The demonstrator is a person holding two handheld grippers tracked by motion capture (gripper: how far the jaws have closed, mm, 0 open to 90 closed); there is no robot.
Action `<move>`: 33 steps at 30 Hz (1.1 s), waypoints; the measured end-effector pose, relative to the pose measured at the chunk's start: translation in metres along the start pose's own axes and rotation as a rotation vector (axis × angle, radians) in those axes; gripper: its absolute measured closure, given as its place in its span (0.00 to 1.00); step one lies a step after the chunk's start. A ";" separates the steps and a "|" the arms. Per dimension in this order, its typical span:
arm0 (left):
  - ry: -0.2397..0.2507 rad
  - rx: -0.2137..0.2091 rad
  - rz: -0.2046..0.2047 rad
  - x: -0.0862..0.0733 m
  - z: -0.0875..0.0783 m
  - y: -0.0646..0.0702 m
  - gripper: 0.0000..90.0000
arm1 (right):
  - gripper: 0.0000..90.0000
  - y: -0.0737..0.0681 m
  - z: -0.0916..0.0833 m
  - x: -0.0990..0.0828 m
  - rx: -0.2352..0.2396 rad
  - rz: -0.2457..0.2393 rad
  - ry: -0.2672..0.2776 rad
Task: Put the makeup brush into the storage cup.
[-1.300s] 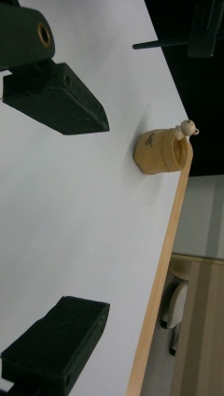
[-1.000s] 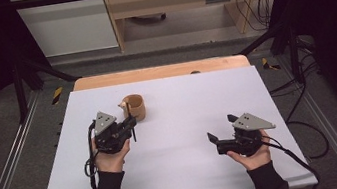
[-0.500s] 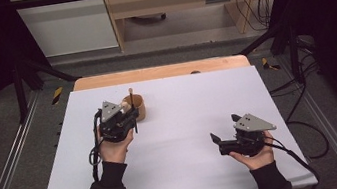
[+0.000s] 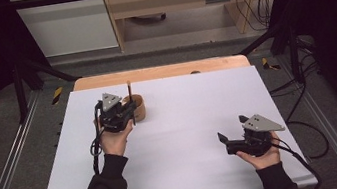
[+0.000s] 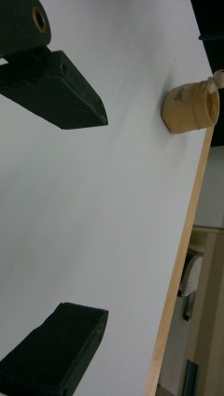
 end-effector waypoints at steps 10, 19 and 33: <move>-0.008 0.029 -0.016 0.002 0.015 -0.014 0.92 | 0.08 0.007 -0.002 -0.010 -0.017 0.012 -0.016; -0.001 0.026 -0.011 0.012 0.026 -0.020 0.92 | 0.08 0.009 -0.004 -0.011 -0.022 0.020 -0.016; -0.007 0.033 0.005 0.021 0.043 -0.027 0.92 | 0.07 0.008 -0.002 -0.011 -0.010 0.015 -0.015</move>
Point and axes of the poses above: each handheld gripper's, and its own axes: z roughly forward along the jaws, x roughly out of its top, y roughly to its right, the point moved 6 cm from there along z, roughly forward along the jaws, and after that the axes turned 10 degrees about -z, right-handed, at the moved point
